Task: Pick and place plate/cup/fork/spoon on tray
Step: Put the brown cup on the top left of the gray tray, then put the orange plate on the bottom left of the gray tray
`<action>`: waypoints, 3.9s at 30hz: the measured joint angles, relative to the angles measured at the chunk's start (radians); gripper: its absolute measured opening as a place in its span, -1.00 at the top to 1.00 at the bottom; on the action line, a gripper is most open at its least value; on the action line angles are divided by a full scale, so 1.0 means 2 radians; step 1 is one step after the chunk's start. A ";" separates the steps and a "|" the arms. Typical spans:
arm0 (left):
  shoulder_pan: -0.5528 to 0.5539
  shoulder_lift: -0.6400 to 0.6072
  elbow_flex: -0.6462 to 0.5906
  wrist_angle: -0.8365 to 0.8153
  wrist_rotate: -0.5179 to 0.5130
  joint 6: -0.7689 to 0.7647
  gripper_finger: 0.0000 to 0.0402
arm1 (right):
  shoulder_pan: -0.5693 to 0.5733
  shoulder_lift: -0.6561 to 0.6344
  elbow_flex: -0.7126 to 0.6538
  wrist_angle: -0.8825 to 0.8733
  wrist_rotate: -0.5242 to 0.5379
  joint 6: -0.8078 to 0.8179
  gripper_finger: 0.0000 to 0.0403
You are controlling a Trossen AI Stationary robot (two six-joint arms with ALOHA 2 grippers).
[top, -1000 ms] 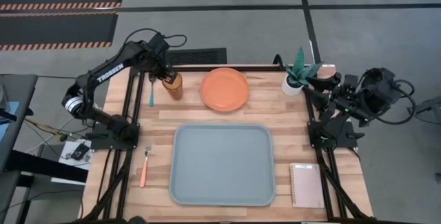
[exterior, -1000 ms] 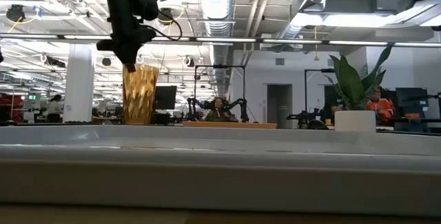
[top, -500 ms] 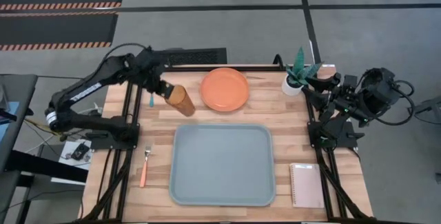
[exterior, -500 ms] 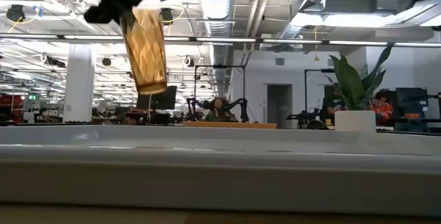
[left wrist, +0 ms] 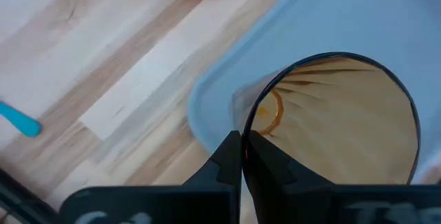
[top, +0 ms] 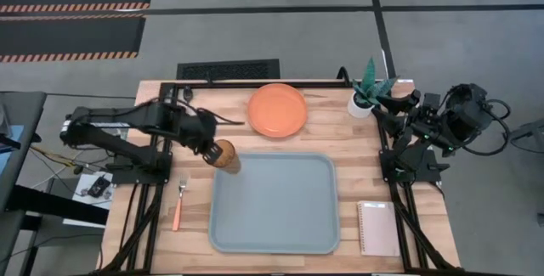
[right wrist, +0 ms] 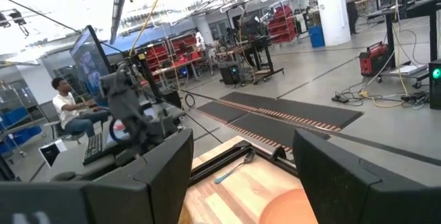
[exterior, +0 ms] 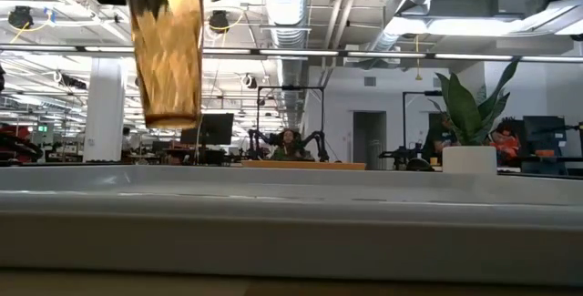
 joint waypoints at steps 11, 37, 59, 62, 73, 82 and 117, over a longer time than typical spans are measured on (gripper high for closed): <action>0.000 0.068 0.000 -0.004 -0.034 0.059 1.00 | 0.000 0.000 0.000 0.000 0.000 0.009 -0.35; 0.000 0.043 -0.078 0.063 -0.023 0.051 0.84 | 0.000 0.000 0.000 -0.005 0.000 0.009 -0.35; 0.017 0.008 -0.020 0.068 -0.026 0.011 -0.45 | -0.120 0.061 0.000 -0.013 0.000 0.177 -0.35; 0.028 -0.010 -0.008 0.069 -0.026 0.004 -0.46 | -0.184 0.104 0.000 -0.024 -0.070 0.243 -0.35; 0.058 -0.064 0.004 0.075 -0.043 -0.004 -0.46 | -0.453 0.258 0.000 -0.122 -0.474 0.429 -0.35; 0.078 -0.067 0.002 0.074 -0.041 -0.004 -0.46 | -0.571 0.378 0.000 -0.208 -0.521 0.494 -0.35; 0.136 -0.065 -0.001 0.077 -0.042 0.042 -0.46 | -0.615 0.599 -0.001 -0.019 -0.612 0.559 0.97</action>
